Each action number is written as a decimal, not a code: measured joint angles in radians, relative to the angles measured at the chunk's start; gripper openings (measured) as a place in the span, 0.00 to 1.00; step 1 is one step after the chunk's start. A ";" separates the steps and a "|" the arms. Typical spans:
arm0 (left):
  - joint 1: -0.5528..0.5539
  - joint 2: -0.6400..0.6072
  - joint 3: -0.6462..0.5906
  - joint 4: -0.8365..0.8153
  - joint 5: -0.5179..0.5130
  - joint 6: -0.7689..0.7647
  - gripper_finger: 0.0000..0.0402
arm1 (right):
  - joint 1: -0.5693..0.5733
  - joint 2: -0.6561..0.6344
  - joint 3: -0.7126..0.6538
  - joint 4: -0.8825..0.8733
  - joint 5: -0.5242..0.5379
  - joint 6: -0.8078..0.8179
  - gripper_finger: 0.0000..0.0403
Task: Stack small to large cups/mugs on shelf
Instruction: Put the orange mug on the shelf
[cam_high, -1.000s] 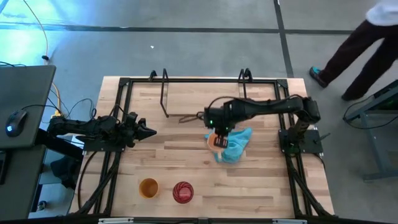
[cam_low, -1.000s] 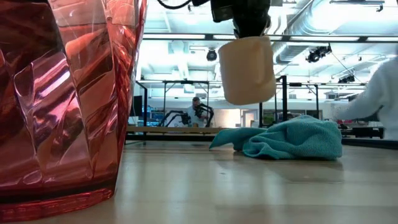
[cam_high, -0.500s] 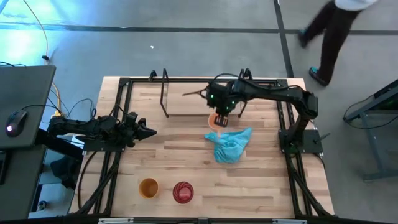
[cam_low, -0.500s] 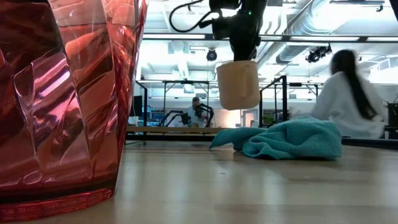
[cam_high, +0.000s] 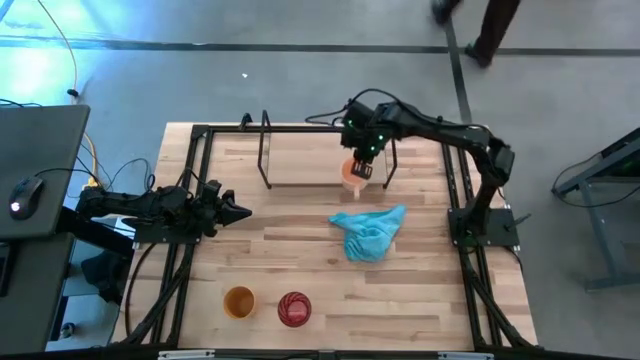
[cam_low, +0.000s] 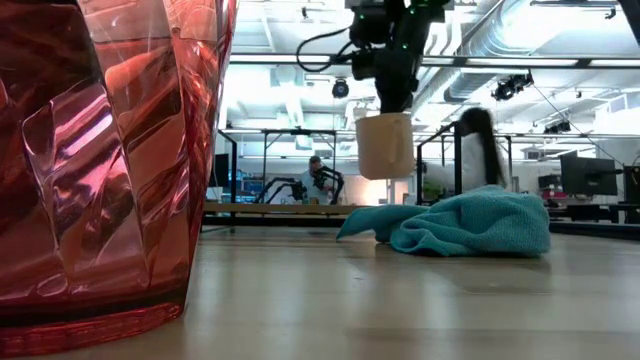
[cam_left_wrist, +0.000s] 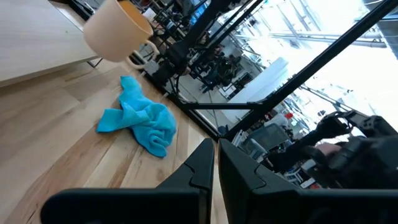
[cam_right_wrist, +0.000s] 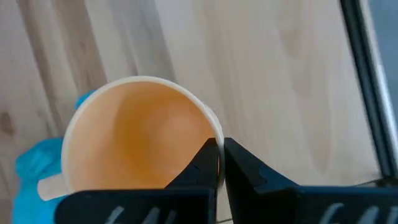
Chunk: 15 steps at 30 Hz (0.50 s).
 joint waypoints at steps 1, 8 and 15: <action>0.000 0.000 0.000 0.000 0.000 0.000 0.03 | -0.012 0.000 0.000 0.000 0.000 -0.012 0.00; 0.000 0.000 0.000 0.000 -0.001 -0.022 0.03 | -0.090 0.000 0.000 0.018 -0.011 -0.092 0.00; 0.000 0.000 0.000 0.003 -0.022 -0.027 0.03 | -0.168 0.000 0.000 0.072 -0.029 -0.090 0.00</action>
